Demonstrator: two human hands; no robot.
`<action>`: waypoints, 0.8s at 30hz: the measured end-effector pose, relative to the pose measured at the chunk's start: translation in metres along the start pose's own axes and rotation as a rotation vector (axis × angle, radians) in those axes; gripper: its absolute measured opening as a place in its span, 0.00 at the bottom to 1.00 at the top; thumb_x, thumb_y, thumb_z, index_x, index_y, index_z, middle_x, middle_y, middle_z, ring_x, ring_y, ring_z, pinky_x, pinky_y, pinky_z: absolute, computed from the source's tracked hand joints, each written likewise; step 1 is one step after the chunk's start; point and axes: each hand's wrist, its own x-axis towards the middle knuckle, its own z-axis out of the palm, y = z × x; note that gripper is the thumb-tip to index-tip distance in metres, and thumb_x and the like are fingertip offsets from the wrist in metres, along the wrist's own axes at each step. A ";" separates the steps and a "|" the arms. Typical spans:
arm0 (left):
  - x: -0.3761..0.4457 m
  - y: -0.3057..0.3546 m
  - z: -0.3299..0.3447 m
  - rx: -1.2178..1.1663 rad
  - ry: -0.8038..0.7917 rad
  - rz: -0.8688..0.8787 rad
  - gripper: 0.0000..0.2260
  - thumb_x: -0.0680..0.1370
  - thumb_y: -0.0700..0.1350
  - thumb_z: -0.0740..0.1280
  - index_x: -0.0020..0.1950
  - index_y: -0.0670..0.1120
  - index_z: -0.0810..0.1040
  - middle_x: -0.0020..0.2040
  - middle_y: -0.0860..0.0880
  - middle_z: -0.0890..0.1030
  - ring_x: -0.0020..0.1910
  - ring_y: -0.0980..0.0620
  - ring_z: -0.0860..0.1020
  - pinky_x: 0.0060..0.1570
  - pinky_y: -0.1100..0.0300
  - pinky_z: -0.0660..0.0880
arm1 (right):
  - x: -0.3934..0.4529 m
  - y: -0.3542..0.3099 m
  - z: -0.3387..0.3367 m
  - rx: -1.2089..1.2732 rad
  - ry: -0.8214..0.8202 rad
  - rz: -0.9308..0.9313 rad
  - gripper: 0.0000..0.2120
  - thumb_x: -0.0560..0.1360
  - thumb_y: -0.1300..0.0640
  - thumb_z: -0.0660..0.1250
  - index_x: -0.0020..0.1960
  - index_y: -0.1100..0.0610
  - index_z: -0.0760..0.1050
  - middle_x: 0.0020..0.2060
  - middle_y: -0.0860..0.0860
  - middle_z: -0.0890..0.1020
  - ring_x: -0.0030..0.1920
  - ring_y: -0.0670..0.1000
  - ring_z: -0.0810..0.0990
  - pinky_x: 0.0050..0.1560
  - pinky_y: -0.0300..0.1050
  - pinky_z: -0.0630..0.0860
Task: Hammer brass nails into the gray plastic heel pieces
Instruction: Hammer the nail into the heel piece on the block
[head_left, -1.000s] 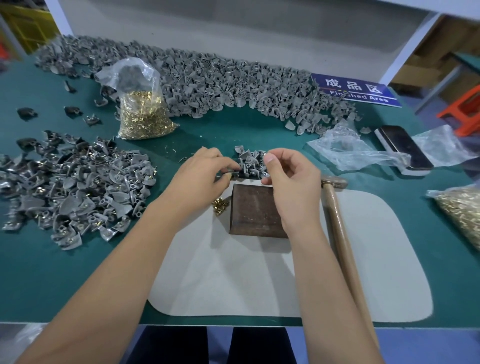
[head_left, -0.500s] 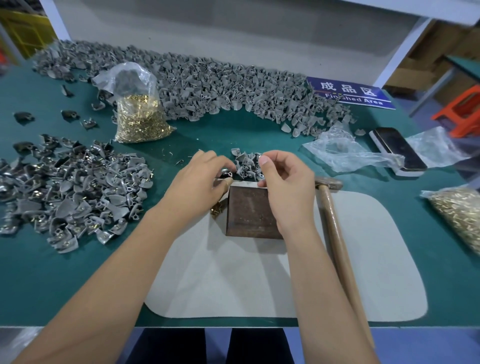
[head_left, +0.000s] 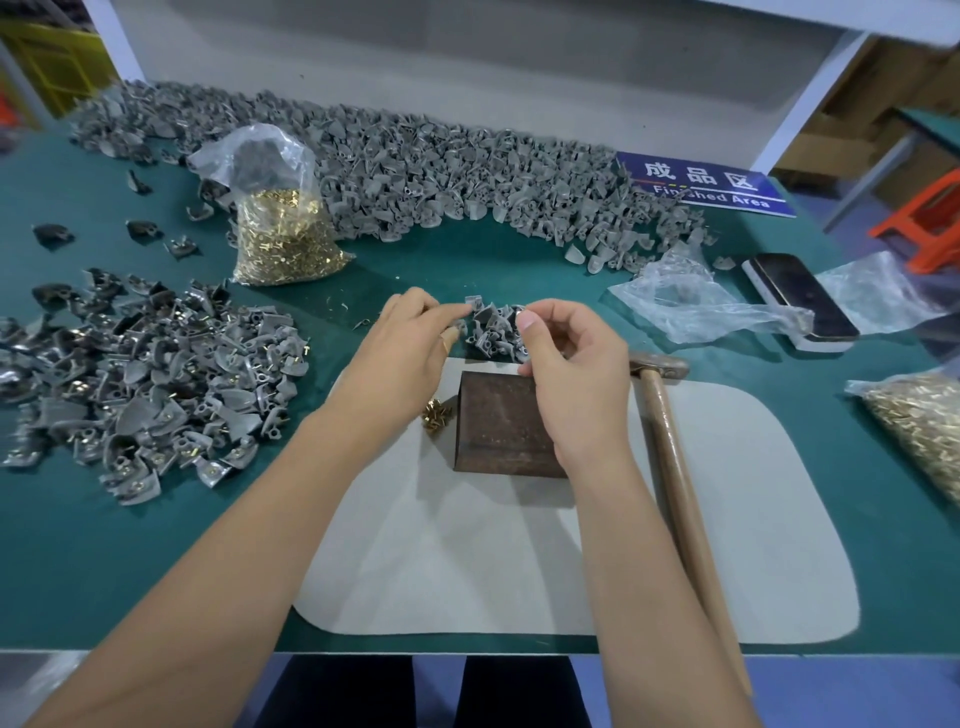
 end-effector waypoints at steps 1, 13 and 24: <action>-0.001 0.003 -0.002 -0.121 0.024 0.000 0.15 0.85 0.40 0.62 0.70 0.46 0.78 0.54 0.47 0.74 0.57 0.50 0.72 0.60 0.62 0.70 | 0.000 0.001 0.000 -0.011 -0.004 -0.002 0.05 0.79 0.56 0.71 0.47 0.47 0.82 0.40 0.42 0.84 0.41 0.47 0.81 0.42 0.47 0.82; -0.006 0.026 -0.001 -0.844 0.097 -0.116 0.08 0.81 0.40 0.69 0.59 0.47 0.82 0.47 0.47 0.86 0.46 0.51 0.84 0.48 0.57 0.81 | 0.000 0.000 -0.002 -0.031 -0.025 -0.017 0.03 0.79 0.56 0.71 0.49 0.50 0.84 0.44 0.43 0.85 0.46 0.44 0.81 0.54 0.62 0.81; -0.012 0.027 0.003 -0.714 0.174 -0.014 0.08 0.79 0.39 0.72 0.55 0.48 0.85 0.49 0.53 0.87 0.55 0.53 0.84 0.58 0.51 0.81 | -0.004 -0.008 0.000 -0.224 -0.072 -0.143 0.06 0.79 0.61 0.71 0.48 0.51 0.81 0.47 0.48 0.83 0.52 0.43 0.80 0.54 0.32 0.71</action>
